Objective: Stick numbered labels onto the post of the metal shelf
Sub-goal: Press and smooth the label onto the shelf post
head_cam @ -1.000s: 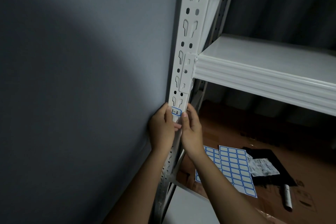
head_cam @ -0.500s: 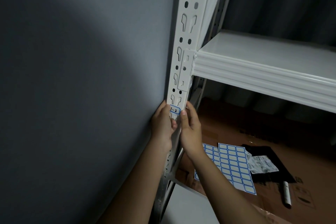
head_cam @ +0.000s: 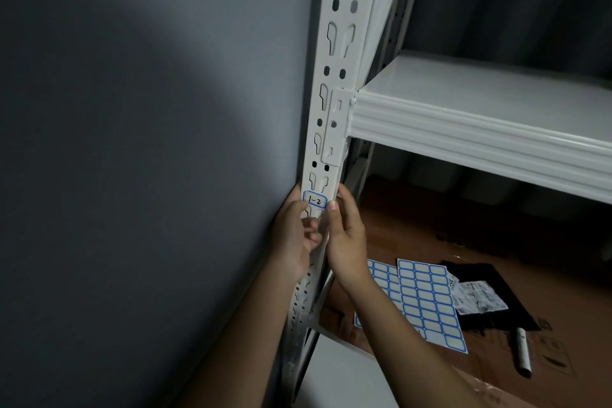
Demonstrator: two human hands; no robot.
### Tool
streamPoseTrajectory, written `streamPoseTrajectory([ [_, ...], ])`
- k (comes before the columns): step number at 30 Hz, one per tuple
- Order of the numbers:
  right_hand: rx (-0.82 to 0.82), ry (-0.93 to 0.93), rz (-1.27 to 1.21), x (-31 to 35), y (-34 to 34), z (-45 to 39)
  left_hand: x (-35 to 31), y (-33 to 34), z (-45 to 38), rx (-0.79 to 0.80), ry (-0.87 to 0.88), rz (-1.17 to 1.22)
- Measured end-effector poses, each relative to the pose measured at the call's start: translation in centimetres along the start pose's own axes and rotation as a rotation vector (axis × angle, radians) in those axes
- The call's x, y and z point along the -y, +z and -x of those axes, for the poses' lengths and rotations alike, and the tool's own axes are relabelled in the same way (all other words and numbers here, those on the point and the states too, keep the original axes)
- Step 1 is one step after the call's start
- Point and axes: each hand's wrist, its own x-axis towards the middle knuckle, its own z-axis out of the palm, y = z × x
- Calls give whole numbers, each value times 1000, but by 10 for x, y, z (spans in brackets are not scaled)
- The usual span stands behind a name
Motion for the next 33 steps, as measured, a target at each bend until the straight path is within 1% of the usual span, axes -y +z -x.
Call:
streamPoseTrajectory([
  [3, 34, 9, 58, -2, -7, -4, 1, -3, 0, 8, 40, -142],
  [4, 11, -16, 122, -3, -10, -4, 2, -4, 0, 13, 70, -221],
  [5, -51, -75, 225, -5, -12, -3, 2, -6, -1, 13, 100, -295],
  [6, -127, -178, 357, -6, -15, -3, 3, -7, -2, 8, 124, -358],
  [7, -181, -319, 506, -6, -17, -3, 5, -8, -4, 6, 136, -401],
  [8, -194, -474, 655, -3, -18, -5, 6, -9, -5, 0, 140, -426],
  [10, -109, -752, 911, 3, -18, -12, 8, -10, -7, -26, 142, -469],
  [11, -56, -840, 1012, 6, -17, -18, 9, -11, -6, -39, 143, -501],
  [13, -16, -938, 1172, 10, -15, -28, 7, -11, -3, -36, 156, -570],
  [15, -14, -988, 1287, 12, -13, -35, 5, -12, 0, -8, 147, -594],
  [18, -5, -1034, 1387, 11, -13, -38, 4, -15, 0, 13, 142, -595],
  [25, -98, -1057, 1383, 13, -10, -35, 1, -16, 4, 33, 117, -582],
  [33, -61, -1034, 1410, 11, -12, -36, 3, -19, 1, 52, 115, -587],
])
